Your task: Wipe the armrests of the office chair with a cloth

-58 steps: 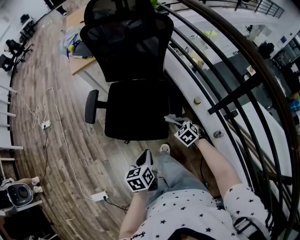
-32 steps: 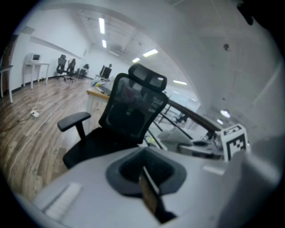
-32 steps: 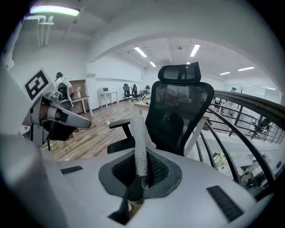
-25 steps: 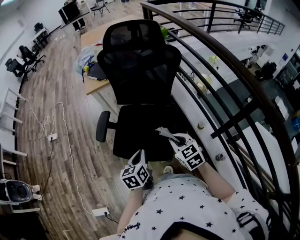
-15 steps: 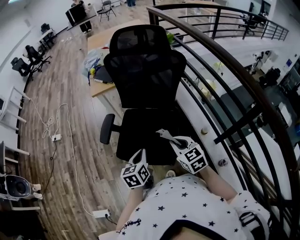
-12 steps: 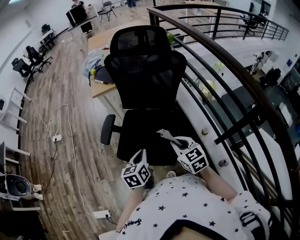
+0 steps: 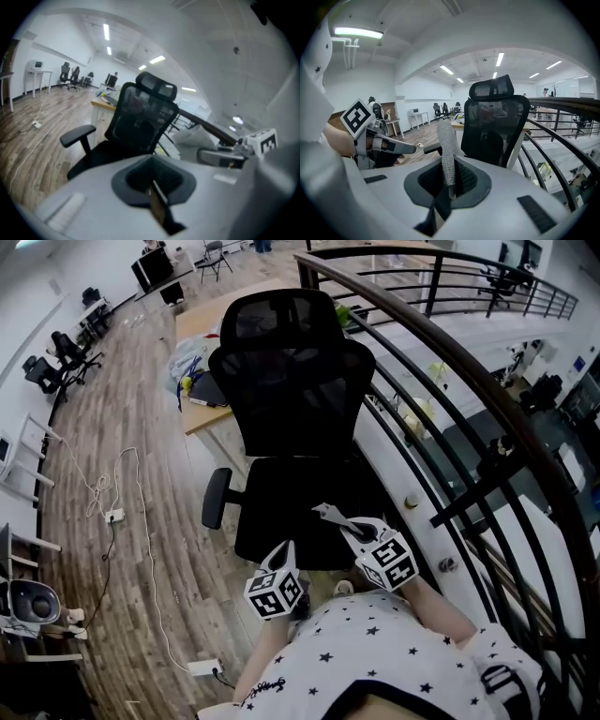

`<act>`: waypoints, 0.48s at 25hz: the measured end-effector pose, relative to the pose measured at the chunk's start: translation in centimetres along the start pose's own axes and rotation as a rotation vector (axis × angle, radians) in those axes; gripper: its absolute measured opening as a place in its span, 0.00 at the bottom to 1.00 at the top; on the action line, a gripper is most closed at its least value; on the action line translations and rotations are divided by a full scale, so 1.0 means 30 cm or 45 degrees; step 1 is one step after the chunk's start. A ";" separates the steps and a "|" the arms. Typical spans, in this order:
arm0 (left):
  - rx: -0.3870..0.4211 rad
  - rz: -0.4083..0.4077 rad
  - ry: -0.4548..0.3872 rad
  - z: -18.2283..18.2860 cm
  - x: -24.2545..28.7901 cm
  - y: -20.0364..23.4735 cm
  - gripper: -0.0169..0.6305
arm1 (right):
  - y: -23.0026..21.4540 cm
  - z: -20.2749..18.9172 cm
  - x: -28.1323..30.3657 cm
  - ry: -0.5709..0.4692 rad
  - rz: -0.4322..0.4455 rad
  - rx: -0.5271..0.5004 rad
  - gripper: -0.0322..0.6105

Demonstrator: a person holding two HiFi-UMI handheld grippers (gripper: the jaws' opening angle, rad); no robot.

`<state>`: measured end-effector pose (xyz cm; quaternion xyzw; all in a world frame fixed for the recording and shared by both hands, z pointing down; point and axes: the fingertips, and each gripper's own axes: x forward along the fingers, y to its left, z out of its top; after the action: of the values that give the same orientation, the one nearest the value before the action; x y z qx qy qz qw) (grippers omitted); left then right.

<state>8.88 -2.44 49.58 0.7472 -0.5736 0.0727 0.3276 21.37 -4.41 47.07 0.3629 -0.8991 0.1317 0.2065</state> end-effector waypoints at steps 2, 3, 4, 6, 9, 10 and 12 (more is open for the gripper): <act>-0.002 0.000 0.001 -0.004 -0.005 0.000 0.04 | 0.005 0.001 -0.002 -0.004 0.001 0.001 0.09; -0.004 0.000 0.001 -0.004 -0.008 0.001 0.04 | 0.007 0.002 -0.003 -0.005 0.001 0.002 0.09; -0.006 0.001 0.000 -0.005 -0.009 0.003 0.04 | 0.010 0.002 -0.003 -0.006 0.002 0.002 0.09; -0.008 0.001 0.000 -0.009 -0.011 0.006 0.04 | 0.014 0.000 -0.003 -0.007 0.003 0.000 0.09; -0.008 0.000 0.003 -0.015 -0.012 0.008 0.04 | 0.015 -0.001 -0.003 -0.012 -0.001 0.004 0.09; -0.009 -0.002 0.003 -0.017 -0.012 0.007 0.04 | 0.013 -0.001 -0.003 -0.015 -0.003 0.006 0.09; -0.012 -0.005 0.003 -0.020 -0.011 0.005 0.04 | 0.010 -0.001 -0.006 -0.018 -0.007 0.009 0.09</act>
<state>8.79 -1.84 49.95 0.7466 -0.5722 0.0703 0.3319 21.27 -4.07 46.98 0.3670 -0.8990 0.1316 0.1994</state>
